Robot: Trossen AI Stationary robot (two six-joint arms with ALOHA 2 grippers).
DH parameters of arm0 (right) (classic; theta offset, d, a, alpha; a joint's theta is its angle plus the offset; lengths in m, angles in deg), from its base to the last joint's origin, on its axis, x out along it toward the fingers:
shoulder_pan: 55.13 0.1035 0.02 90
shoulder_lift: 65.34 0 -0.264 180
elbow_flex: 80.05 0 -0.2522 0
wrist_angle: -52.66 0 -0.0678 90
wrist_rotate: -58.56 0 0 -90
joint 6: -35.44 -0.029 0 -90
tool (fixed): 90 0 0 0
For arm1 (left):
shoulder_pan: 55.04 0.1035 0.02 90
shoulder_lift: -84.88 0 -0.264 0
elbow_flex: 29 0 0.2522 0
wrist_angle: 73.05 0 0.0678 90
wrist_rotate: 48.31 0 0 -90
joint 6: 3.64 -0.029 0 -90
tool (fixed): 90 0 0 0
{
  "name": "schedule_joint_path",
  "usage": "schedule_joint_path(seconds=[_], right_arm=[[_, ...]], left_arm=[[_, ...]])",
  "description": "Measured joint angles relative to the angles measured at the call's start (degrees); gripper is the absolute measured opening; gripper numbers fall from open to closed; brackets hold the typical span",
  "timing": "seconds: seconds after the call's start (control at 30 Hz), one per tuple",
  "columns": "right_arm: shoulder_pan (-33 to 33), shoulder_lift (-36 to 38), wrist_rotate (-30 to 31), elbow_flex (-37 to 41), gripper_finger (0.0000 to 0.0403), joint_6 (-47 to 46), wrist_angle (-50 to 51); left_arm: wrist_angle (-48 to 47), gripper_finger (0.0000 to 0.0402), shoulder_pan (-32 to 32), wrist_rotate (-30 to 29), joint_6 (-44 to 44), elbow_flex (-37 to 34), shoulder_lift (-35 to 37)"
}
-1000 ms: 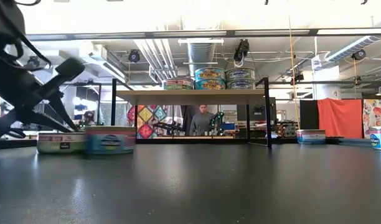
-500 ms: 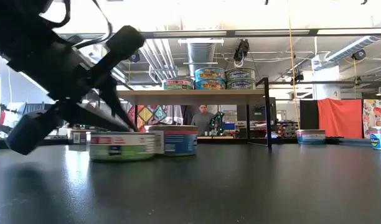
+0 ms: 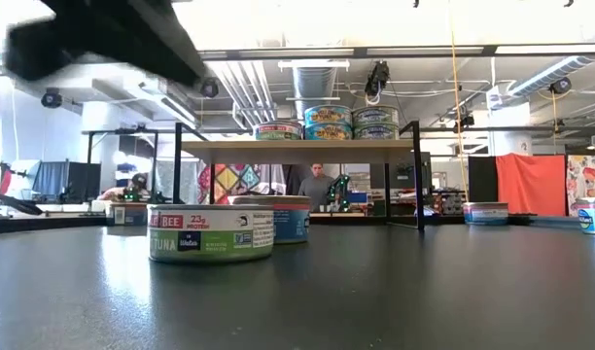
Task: Stack canned seafood by type on shelf
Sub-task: Stack the white green tuna can on top of the white green tuna can on the shelf
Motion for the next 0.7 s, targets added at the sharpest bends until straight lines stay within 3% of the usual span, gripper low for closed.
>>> schedule_joint_path(seconds=[0.13, 0.23, 0.4, 0.5, 0.63, 0.7], right_arm=[[-0.79, 0.0, 2.98, 2.7, 0.0012, -3.11, -1.25], [-2.16, -0.65, 3.18, 5.64, 0.0012, -1.55, -6.68], [-5.97, -3.21, 5.02, 11.33, 0.0012, 5.12, -23.59], [-8.52, -4.65, 3.53, 15.09, 0.0012, 5.67, -31.74], [-10.38, -5.48, 0.02, 18.44, 0.0012, 5.26, -38.24], [-10.64, -5.49, -0.14, 19.5, 0.0012, 5.58, -40.97]], left_arm=[[-21.37, 0.0016, -5.46, -4.93, -10.0, 7.3, 0.8], [-30.82, 0.0016, -7.27, 1.79, -14.44, 10.68, 0.59], [-32.95, 0.0016, -7.75, 12.23, -22.57, 14.32, 0.21], [-32.66, 0.0016, -9.35, 8.59, -30.78, 14.49, -0.01], [-43.87, 0.0016, -10.16, 5.9, -22.53, 10.38, 1.23], [-44.21, 0.0016, -10.1, 5.12, -19.06, 5.9, 2.85]])
